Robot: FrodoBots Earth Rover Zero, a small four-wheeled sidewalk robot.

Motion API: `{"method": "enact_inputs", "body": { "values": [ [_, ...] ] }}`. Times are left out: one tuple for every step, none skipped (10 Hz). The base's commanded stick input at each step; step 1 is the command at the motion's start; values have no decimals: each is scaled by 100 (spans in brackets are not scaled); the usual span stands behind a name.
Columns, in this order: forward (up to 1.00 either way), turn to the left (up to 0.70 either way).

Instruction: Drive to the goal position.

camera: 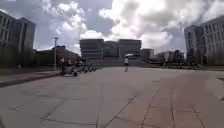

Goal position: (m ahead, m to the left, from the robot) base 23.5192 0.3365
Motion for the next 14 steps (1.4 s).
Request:
{"method": "enact_inputs", "body": {
  "values": [
    [100, -2],
    [100, -10],
    [100, -23],
    [100, -17],
    [100, -19],
    [100, -20],
    [100, -23],
    [100, -12],
    [100, 0],
    [100, 0],
    [100, -2],
    [100, -4],
    [100, -1],
    [100, 0]
  ]
}}
